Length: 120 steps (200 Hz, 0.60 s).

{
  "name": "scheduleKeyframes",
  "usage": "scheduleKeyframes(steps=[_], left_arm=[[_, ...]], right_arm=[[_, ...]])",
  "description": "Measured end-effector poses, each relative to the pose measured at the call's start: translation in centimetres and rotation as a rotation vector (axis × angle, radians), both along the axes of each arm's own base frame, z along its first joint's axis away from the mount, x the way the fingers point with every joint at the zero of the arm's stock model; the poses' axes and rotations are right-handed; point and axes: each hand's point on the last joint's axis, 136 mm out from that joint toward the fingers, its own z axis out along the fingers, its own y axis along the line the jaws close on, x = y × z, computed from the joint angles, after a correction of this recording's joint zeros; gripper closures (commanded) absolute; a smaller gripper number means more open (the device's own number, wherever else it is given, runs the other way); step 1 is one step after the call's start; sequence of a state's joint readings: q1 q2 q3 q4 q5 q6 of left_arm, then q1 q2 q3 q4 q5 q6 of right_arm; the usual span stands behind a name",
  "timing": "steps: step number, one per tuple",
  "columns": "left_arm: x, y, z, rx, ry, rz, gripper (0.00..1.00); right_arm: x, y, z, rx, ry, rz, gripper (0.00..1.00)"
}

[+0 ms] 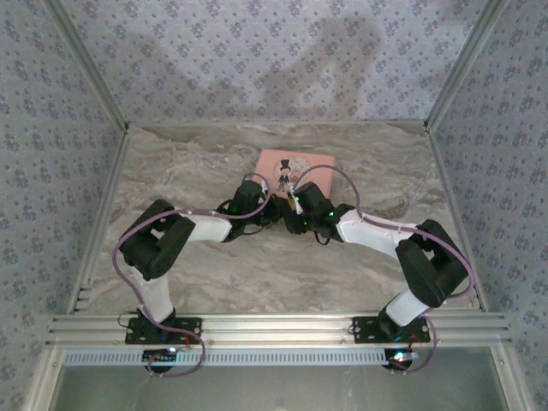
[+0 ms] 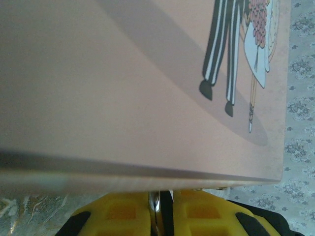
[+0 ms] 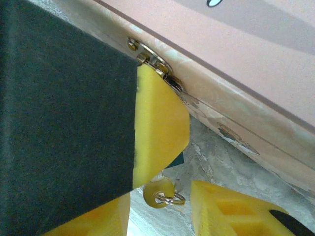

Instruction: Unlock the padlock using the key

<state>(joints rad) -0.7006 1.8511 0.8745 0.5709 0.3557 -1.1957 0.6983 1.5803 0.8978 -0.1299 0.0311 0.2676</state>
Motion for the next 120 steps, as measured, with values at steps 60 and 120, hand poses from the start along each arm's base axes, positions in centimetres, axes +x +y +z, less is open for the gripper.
scheduleKeyframes(steps=[60,120], left_arm=[[0.04,0.04,0.14,-0.005,0.006,0.006,1.0],[0.2,0.35,-0.1,0.009,0.004,0.009,0.99]], right_arm=[[0.41,0.19,-0.1,-0.03,-0.004,0.022,0.85],[0.38,0.43,-0.07,-0.007,0.009,0.054,1.0]])
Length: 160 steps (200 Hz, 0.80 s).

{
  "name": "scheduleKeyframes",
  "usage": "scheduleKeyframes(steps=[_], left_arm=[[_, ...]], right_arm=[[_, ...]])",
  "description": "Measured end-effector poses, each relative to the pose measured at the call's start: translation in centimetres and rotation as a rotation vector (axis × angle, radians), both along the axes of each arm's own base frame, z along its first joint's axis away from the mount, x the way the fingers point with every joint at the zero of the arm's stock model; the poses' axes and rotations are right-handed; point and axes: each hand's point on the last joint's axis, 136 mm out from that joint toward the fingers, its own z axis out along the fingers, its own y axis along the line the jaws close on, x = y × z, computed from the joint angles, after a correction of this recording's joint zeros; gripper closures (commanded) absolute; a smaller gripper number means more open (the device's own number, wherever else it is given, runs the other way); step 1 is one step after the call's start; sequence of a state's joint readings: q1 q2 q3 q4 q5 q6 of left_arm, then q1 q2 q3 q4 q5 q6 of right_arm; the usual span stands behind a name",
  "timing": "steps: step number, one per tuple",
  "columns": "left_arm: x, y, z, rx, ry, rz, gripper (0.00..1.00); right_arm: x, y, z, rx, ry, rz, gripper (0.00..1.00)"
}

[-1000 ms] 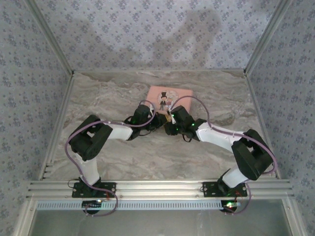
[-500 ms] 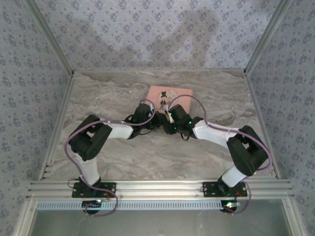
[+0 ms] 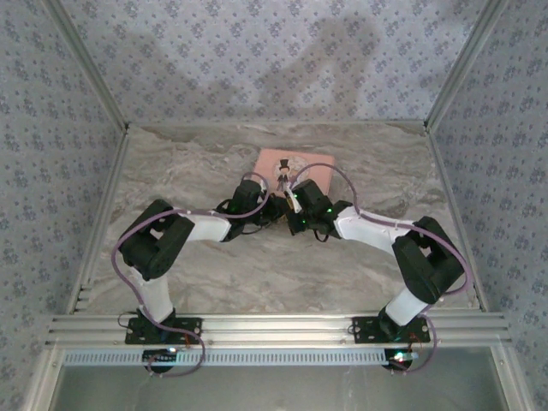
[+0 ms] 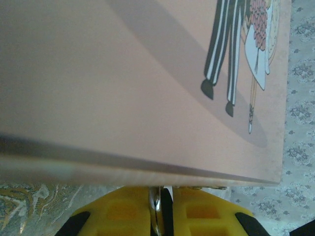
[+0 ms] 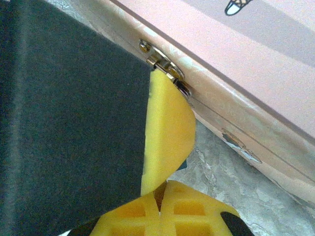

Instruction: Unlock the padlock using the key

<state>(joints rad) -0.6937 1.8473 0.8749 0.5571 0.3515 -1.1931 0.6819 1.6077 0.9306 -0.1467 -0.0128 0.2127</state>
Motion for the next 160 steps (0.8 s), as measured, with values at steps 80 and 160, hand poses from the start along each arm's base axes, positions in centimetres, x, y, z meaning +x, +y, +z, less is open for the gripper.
scheduleKeyframes(steps=[80,160], left_arm=[[-0.1,0.0,-0.1,0.008,-0.005,-0.005,0.97],[-0.2,-0.1,0.1,-0.007,0.005,-0.014,0.97]], right_arm=[[-0.4,0.3,0.0,0.262,0.108,0.013,1.0],[-0.9,-0.6,1.9,0.29,0.084,-0.014,0.66]])
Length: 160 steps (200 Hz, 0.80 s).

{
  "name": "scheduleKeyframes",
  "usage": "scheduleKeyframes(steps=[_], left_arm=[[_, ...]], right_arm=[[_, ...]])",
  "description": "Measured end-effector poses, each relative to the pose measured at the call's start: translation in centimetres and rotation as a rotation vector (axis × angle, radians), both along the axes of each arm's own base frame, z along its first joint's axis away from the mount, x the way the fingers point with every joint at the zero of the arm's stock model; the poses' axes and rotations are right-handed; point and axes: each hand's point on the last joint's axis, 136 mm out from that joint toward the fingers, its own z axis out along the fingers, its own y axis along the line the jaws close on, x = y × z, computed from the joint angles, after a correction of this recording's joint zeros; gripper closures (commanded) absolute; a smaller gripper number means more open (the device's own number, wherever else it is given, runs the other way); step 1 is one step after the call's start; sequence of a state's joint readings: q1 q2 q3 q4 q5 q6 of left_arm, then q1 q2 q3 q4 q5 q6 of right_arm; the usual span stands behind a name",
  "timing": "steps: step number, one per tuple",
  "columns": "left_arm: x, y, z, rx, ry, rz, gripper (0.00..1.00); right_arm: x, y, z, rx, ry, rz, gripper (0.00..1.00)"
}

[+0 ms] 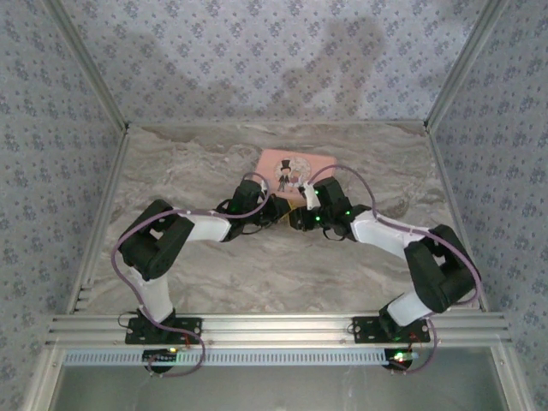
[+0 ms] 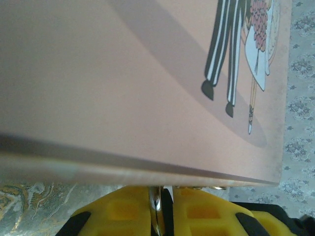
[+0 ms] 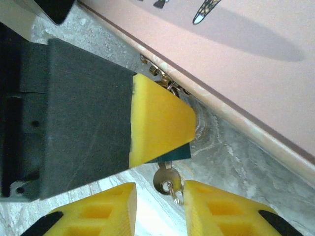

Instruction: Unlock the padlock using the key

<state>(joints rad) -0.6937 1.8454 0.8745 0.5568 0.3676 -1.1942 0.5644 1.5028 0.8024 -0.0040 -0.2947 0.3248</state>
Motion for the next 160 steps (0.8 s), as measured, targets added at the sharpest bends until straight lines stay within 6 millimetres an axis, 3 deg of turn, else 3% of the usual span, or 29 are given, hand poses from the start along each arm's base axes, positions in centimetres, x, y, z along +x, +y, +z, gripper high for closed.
scheduleKeyframes(steps=[27,80,160], left_arm=[[0.0,0.0,0.0,-0.001,0.0,-0.002,0.97],[0.0,0.0,0.0,-0.002,0.001,-0.003,0.97],[0.1,0.0,0.2,-0.014,0.007,0.001,0.97]], right_arm=[[0.0,-0.5,0.8,-0.022,-0.035,-0.019,0.61],[-0.4,0.0,-0.1,-0.147,-0.073,-0.001,0.59],[0.9,0.4,-1.5,-0.278,-0.097,0.003,0.67]])
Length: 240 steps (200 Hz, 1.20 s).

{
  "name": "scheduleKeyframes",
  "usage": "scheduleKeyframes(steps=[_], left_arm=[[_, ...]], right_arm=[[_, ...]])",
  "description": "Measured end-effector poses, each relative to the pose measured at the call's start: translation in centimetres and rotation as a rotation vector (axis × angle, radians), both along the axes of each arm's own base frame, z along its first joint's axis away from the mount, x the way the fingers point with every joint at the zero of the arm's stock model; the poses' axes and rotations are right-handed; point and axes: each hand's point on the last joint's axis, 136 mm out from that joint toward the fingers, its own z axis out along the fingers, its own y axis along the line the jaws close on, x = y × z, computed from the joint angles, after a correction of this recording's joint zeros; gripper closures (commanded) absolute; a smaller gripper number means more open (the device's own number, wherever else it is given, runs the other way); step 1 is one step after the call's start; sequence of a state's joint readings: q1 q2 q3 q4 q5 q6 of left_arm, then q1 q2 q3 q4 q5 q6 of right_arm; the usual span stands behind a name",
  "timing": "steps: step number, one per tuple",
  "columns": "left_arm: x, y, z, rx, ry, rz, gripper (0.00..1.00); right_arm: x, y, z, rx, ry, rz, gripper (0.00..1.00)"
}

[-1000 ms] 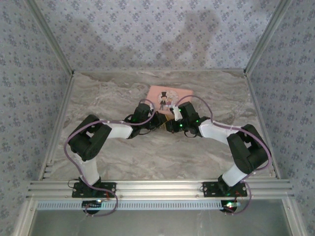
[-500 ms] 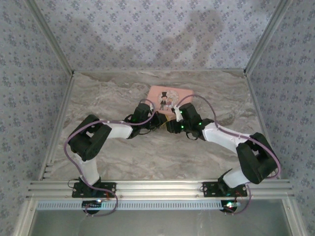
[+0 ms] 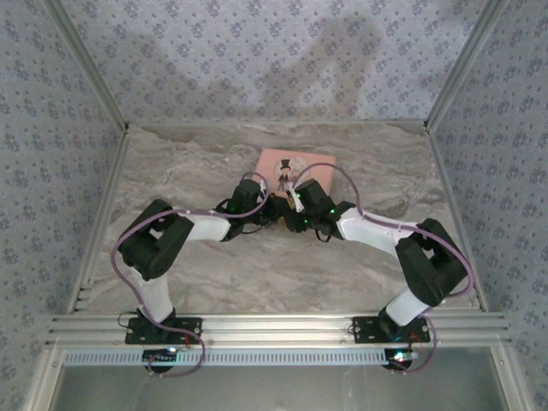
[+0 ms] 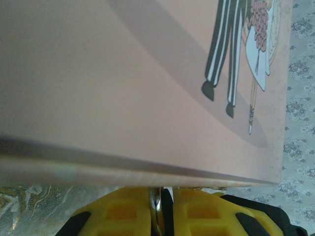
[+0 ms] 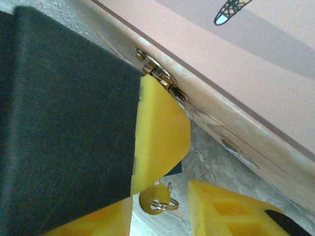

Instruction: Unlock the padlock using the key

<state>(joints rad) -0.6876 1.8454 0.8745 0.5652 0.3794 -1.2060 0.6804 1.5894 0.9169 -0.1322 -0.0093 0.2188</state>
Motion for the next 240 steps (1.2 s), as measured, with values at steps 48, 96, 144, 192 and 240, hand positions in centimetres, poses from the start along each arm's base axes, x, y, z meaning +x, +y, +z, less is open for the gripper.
scheduleKeyframes(steps=[48,96,144,192,240], left_arm=[[0.1,-0.1,0.2,-0.011,0.006,0.005,0.98],[0.3,0.2,0.1,-0.005,0.001,0.01,0.97],[0.2,0.2,0.0,0.002,-0.001,0.007,0.88],[-0.1,0.2,-0.4,0.019,-0.006,-0.004,0.77],[-0.6,0.2,-0.8,0.032,-0.016,-0.019,0.58]], right_arm=[[0.2,0.1,0.1,-0.021,-0.015,0.001,0.83],[0.1,0.5,0.3,-0.006,-0.015,0.028,1.0],[0.0,0.5,0.1,0.024,0.008,0.022,0.69],[-1.8,-0.5,-1.5,0.045,0.055,-0.007,0.64],[-2.3,-1.9,-1.8,0.076,0.07,-0.063,0.63]])
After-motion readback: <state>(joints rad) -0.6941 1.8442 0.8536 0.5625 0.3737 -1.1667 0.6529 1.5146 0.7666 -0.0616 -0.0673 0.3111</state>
